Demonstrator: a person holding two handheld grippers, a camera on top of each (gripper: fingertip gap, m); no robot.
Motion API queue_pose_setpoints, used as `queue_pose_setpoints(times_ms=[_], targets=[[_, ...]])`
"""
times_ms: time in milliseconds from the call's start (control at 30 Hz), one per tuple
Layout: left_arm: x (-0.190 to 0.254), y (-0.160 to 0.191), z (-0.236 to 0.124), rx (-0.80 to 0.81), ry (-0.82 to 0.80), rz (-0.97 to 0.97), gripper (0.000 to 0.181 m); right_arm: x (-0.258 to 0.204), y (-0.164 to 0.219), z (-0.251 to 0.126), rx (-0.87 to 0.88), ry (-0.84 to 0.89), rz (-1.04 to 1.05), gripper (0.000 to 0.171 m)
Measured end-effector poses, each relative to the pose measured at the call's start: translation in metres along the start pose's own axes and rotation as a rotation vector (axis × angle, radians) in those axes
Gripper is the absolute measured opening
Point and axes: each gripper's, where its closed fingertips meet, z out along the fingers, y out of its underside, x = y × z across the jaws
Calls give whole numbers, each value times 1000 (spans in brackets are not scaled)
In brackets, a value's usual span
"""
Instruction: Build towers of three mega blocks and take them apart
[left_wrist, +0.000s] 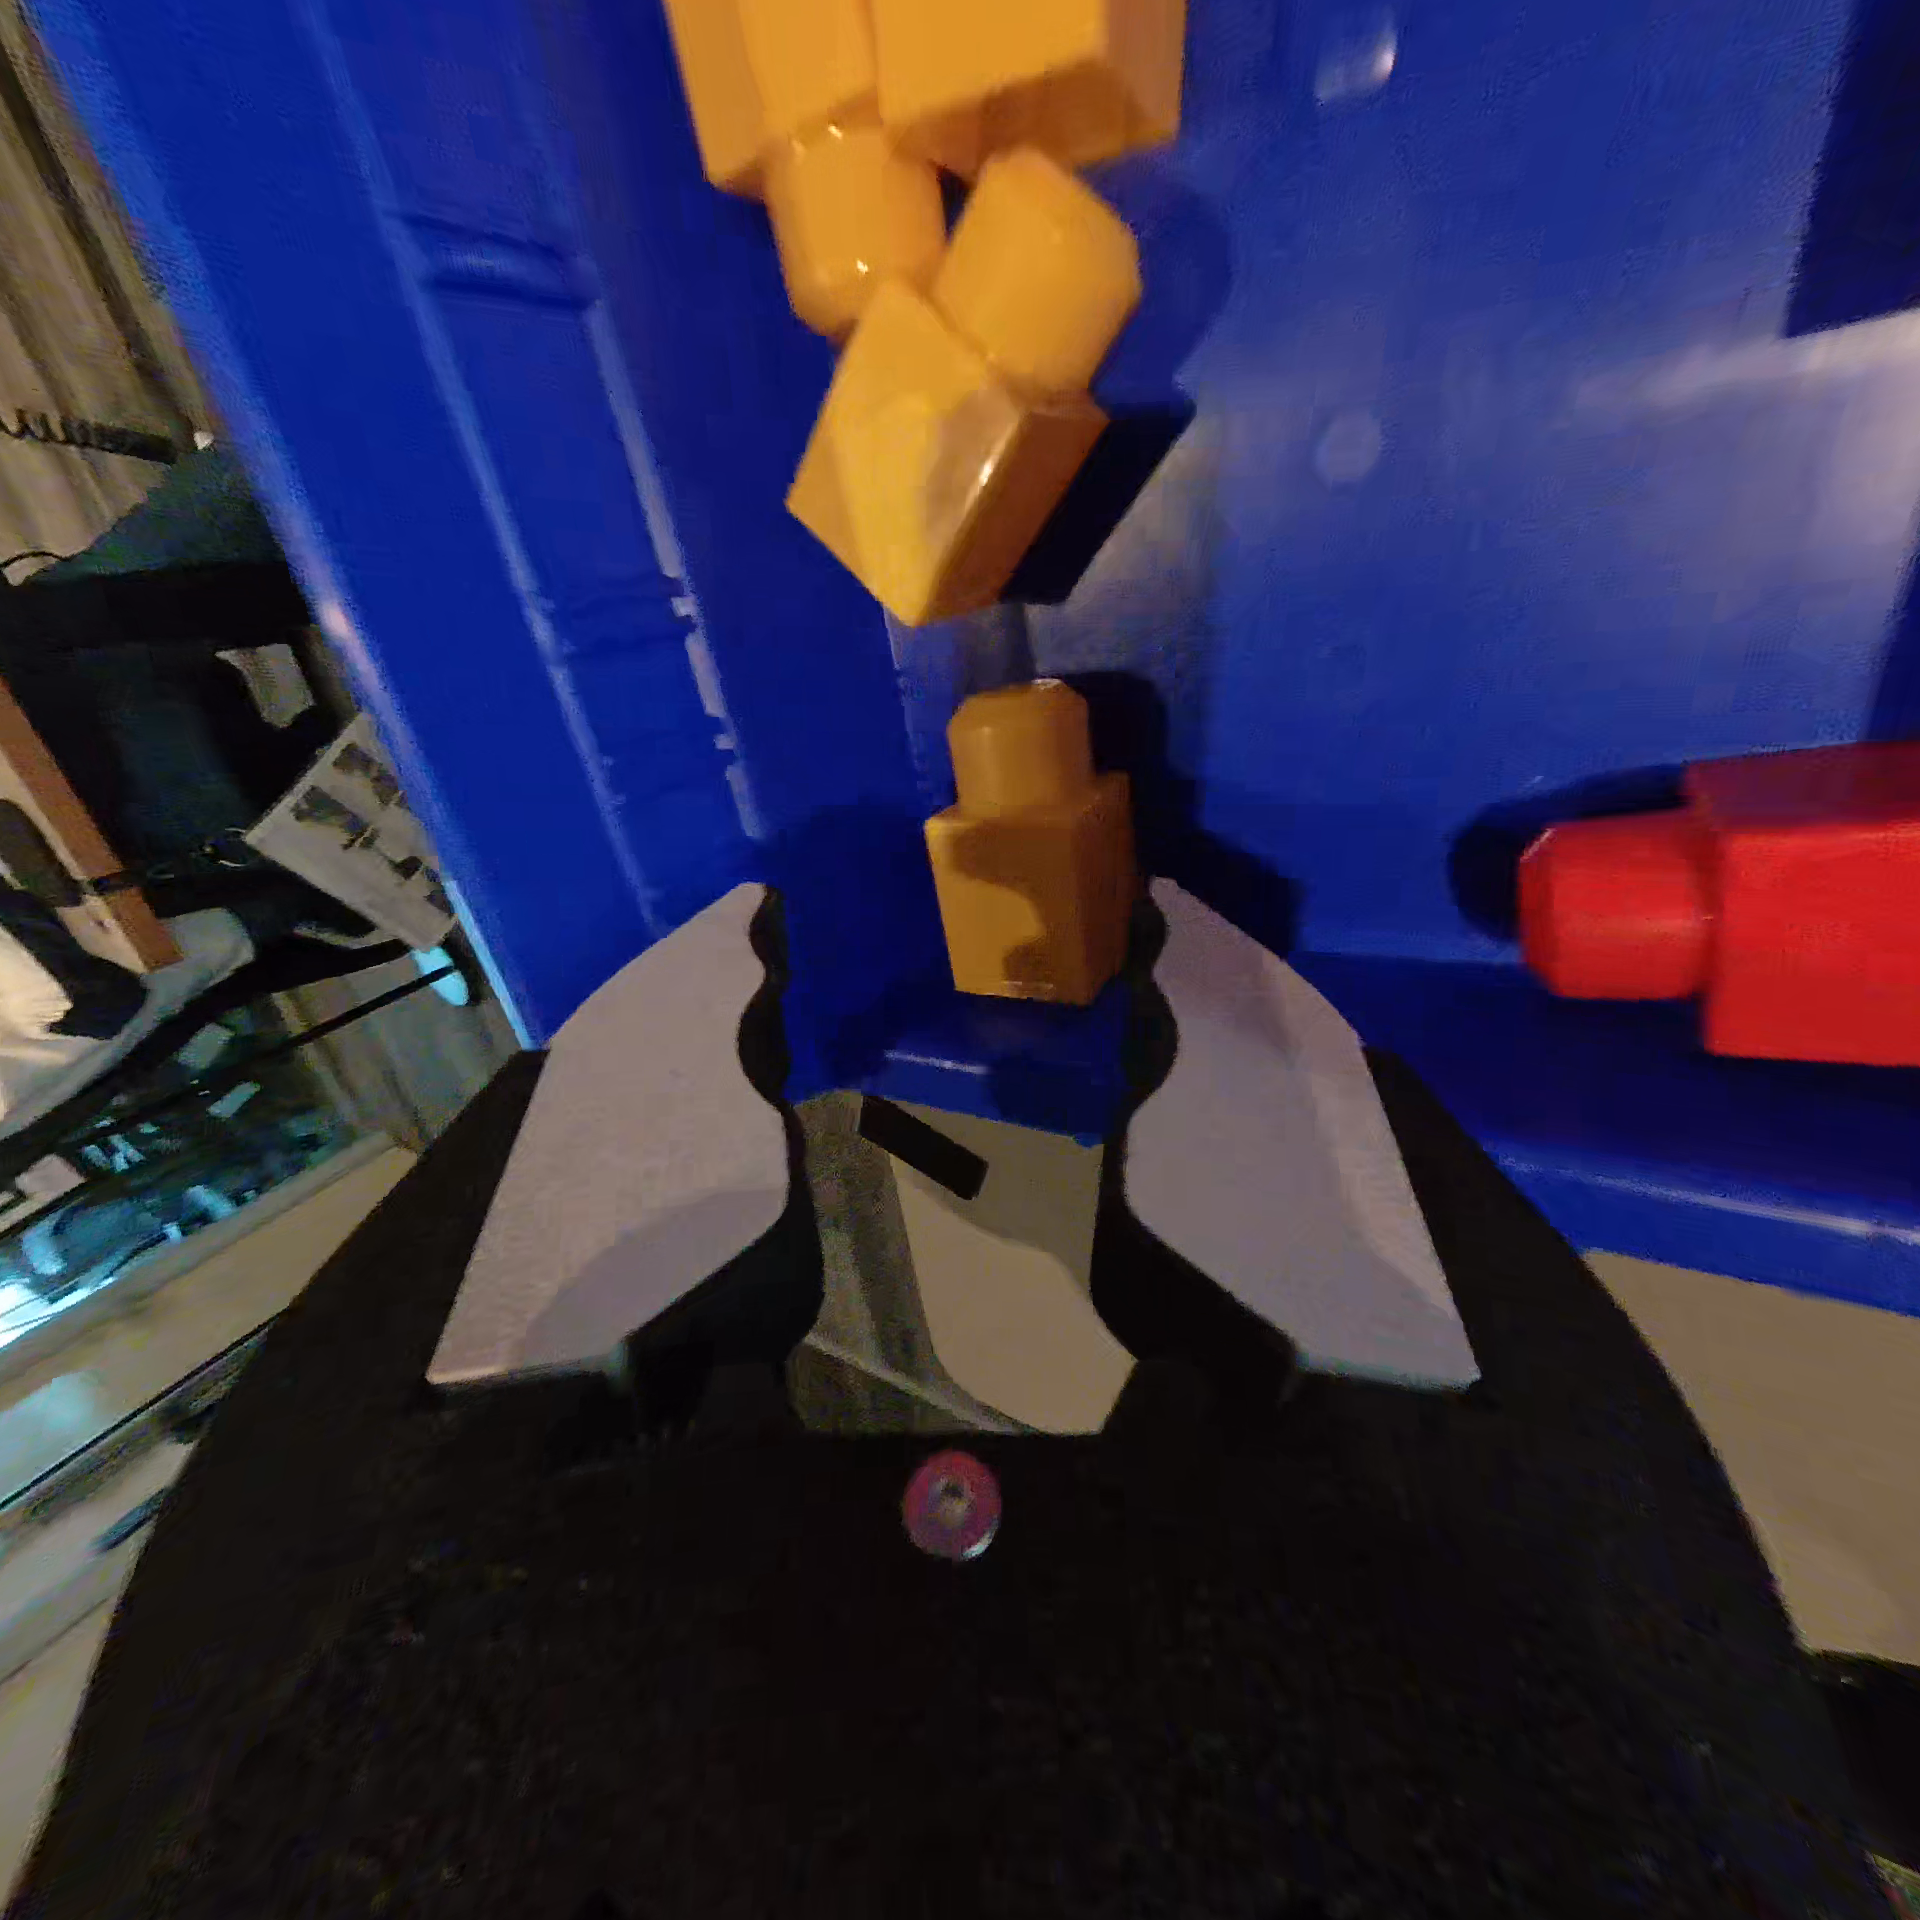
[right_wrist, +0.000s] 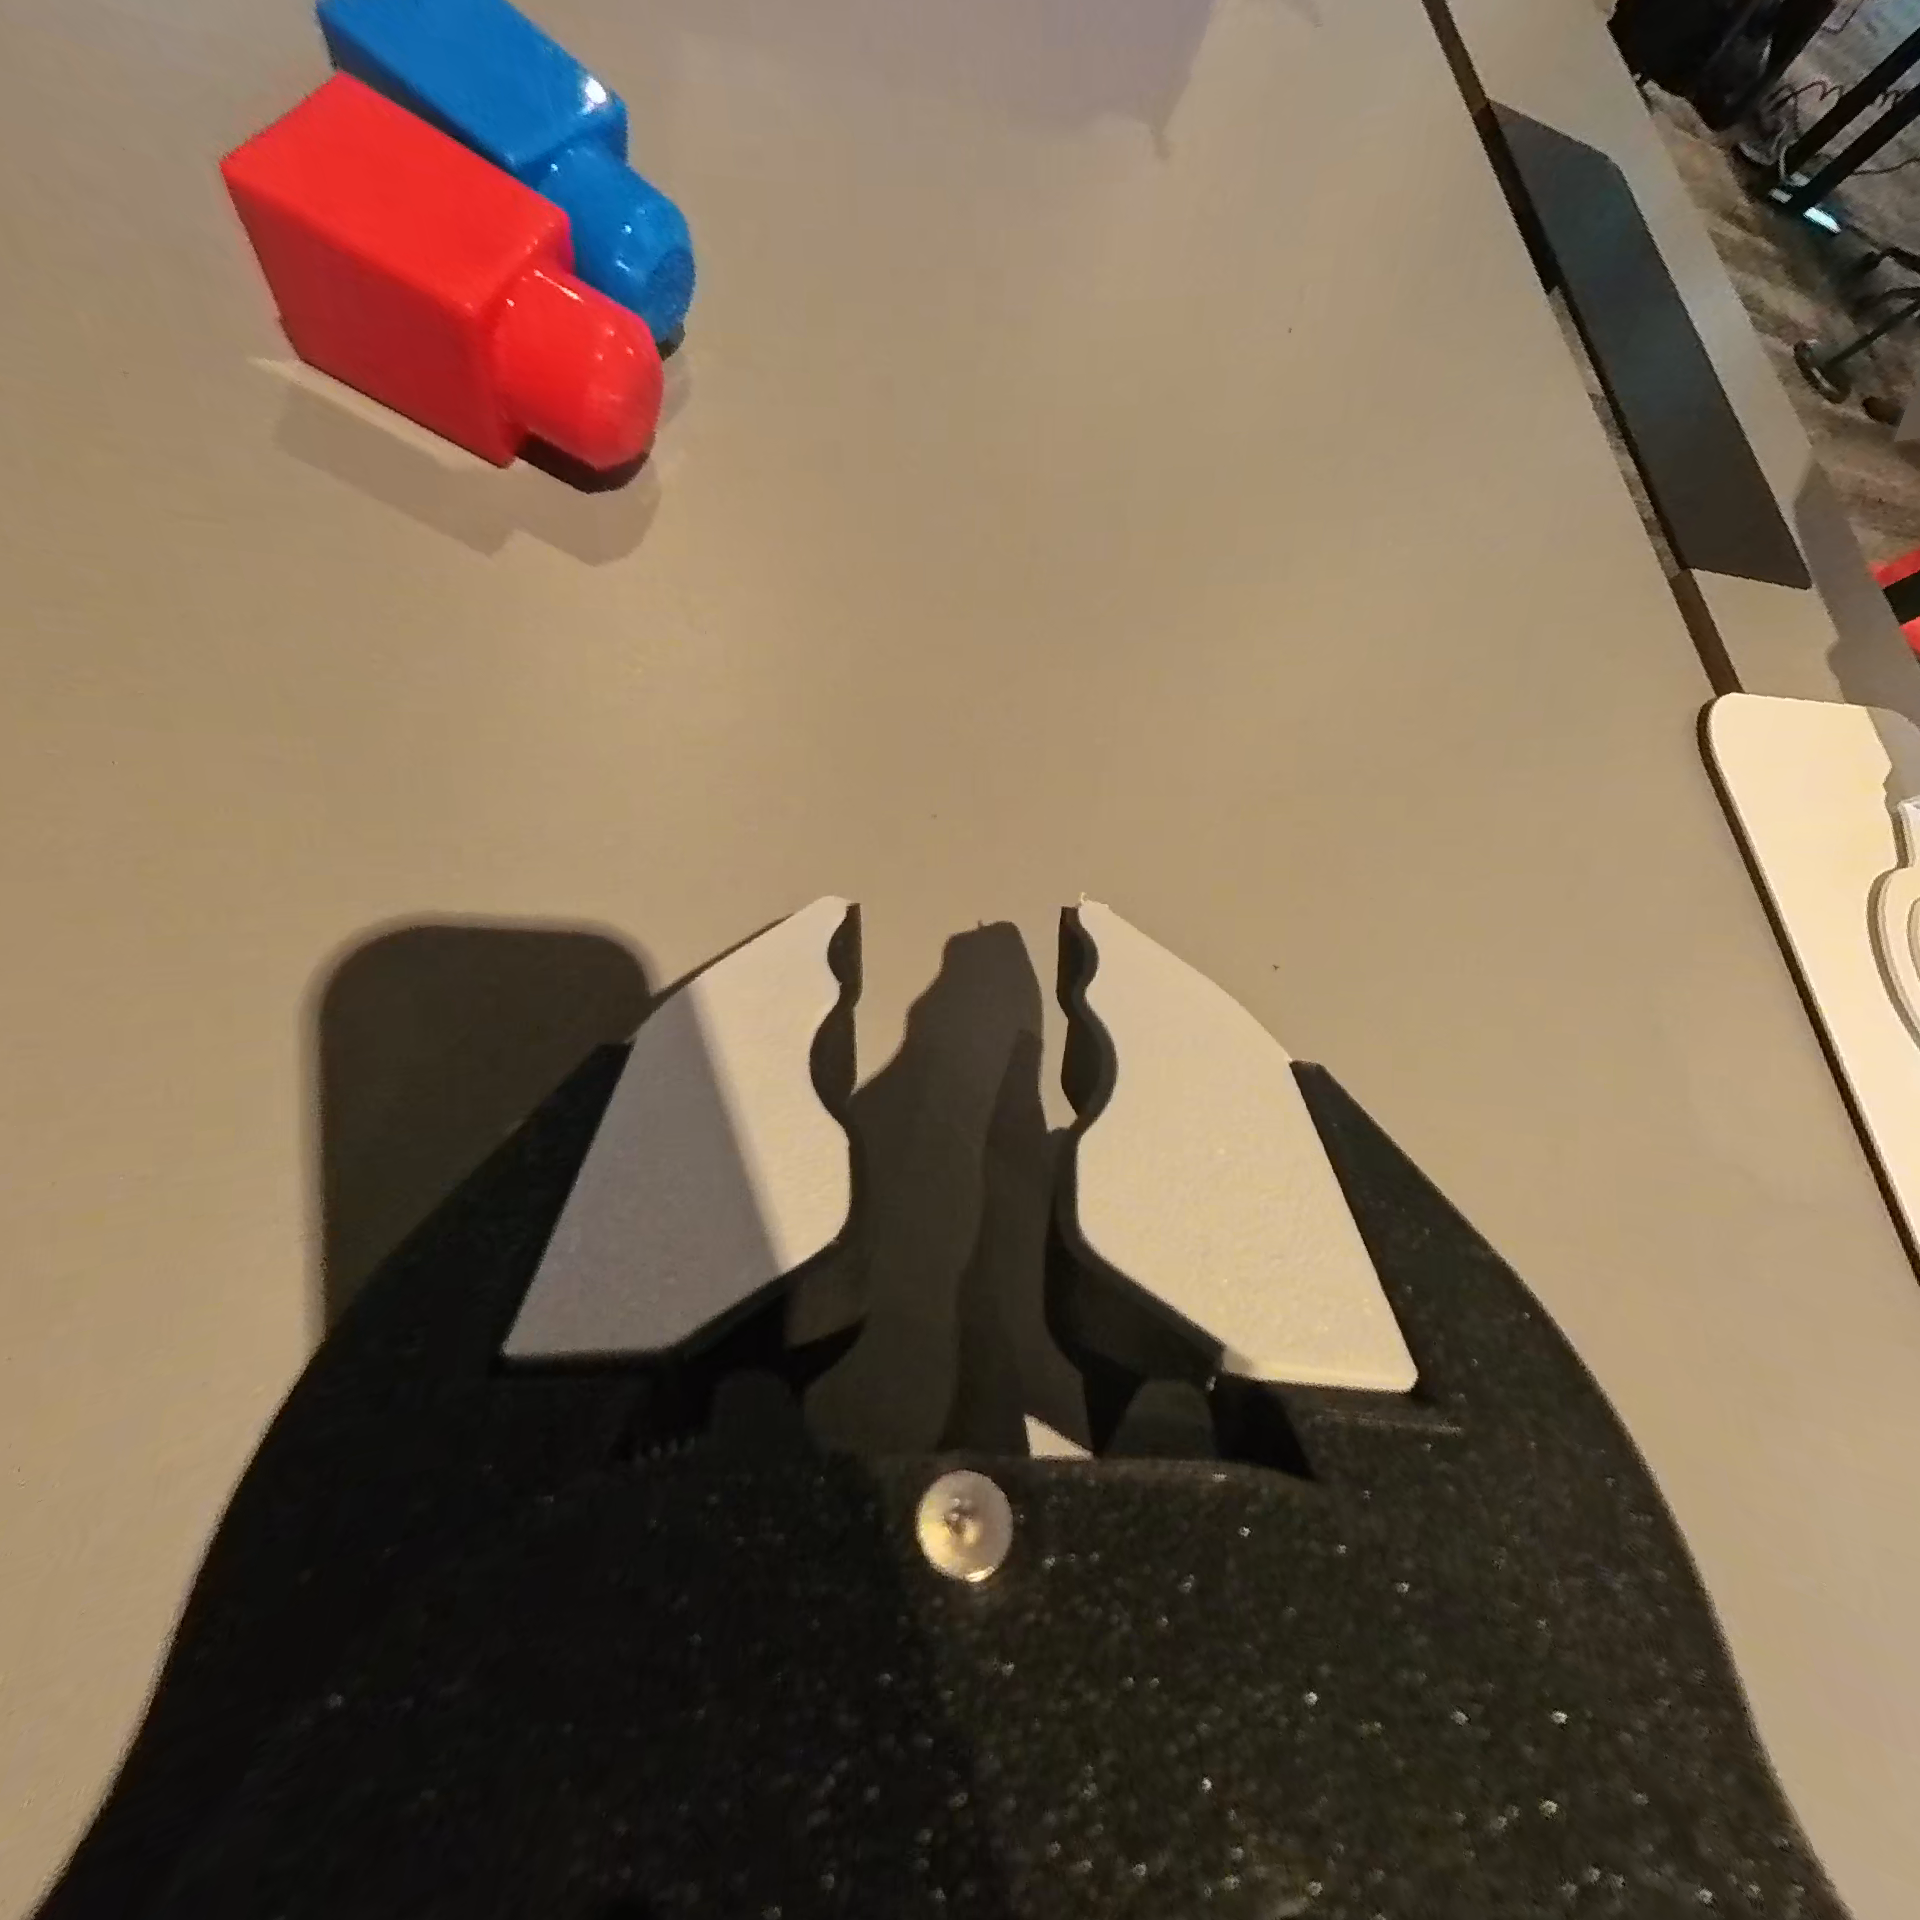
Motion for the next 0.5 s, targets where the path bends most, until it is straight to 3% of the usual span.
queue_pose_setpoints(times_ms=[33,67,167,500], targets=[[3,0,5,-17,-8,13,62,0,0,0,0,0,0,36],[3,-2,7,-19,-22,15,49,0,0,0,0,0,-1,36],[-2,-6,11,-55,-60,-1,46,0,0,0,0,1,-1,36],[1,-7,16,-165,12,15,71,0,0,0,0,-2,-2,36]])
